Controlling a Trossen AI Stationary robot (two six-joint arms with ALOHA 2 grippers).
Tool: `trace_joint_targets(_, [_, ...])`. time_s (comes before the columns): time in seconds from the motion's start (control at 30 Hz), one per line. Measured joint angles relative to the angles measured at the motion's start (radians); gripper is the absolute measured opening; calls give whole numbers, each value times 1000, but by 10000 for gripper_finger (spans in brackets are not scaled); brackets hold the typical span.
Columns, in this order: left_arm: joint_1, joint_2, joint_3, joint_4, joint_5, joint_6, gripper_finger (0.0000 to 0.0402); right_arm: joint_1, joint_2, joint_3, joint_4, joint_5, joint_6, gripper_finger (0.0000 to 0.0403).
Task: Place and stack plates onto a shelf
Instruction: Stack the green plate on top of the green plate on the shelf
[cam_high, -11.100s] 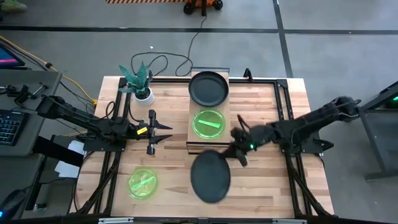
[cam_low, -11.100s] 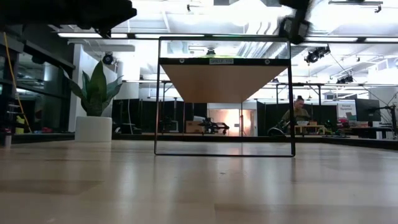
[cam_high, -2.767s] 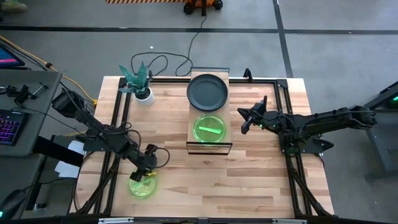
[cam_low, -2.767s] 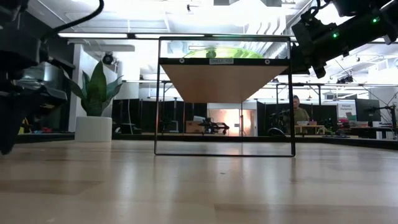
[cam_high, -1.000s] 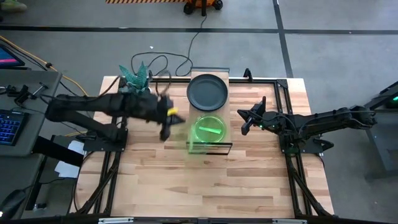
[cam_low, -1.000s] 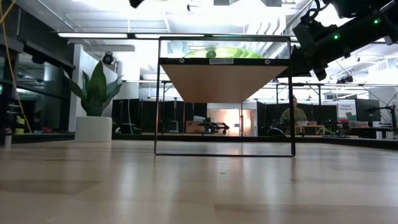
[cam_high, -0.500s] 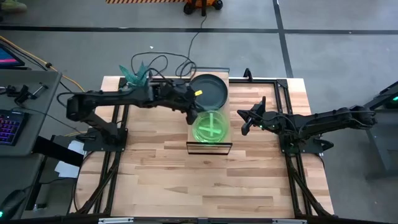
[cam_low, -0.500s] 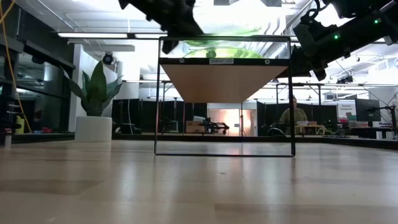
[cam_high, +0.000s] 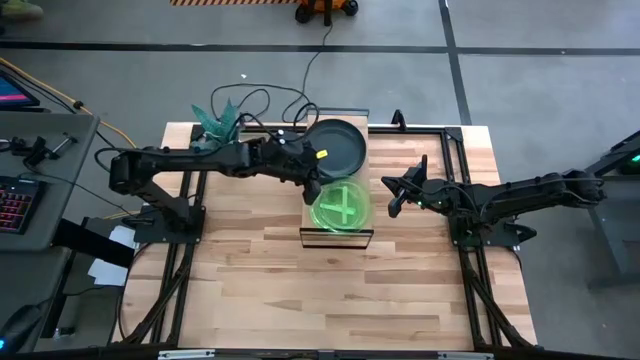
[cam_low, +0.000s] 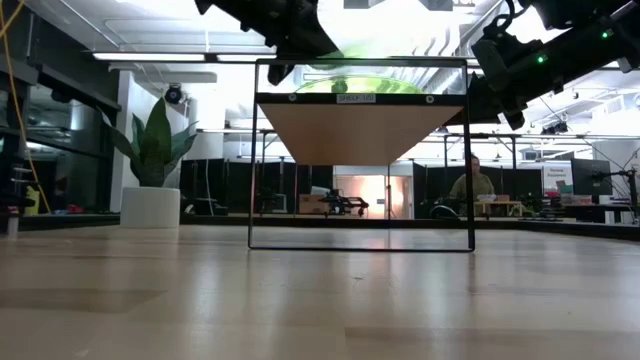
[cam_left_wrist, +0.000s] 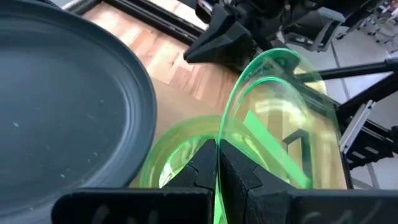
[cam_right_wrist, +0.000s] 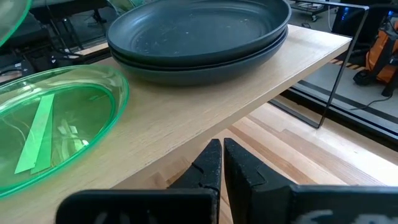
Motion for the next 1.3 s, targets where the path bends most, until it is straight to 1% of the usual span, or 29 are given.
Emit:
trace_joint_targets(0.1, [-9,2,0,-2,-8,2,0,0,0,0,0,0,0,0])
trace_joint_targets(0.3, [-17,2,0,-4,-61,19,0,0,0,0,-1,0,-1,0])
trace_joint_targets(0.43, [-17,2,0,-59,-68,39,0,0,0,0,-2,0,-1,0])
trace_joint_targets(0.57, [-18,2,0,-126,-144,72,0,0,0,0,-5,0,-1,0])
trace_joint_targets(0.73, [-17,2,0,-95,-205,90,0,0,0,0,-5,0,0,0])
trace_joint_targets(0.87, [-17,1,0,-74,-204,90,0,0,0,0,-5,0,0,0])
trace_joint_targets(1.0, [-21,1,0,-105,-168,87,0,0,0,0,-5,1,0,0])
trace_joint_targets(1.3, [-59,1,0,-112,-162,95,1,0,0,0,-5,1,0,0])
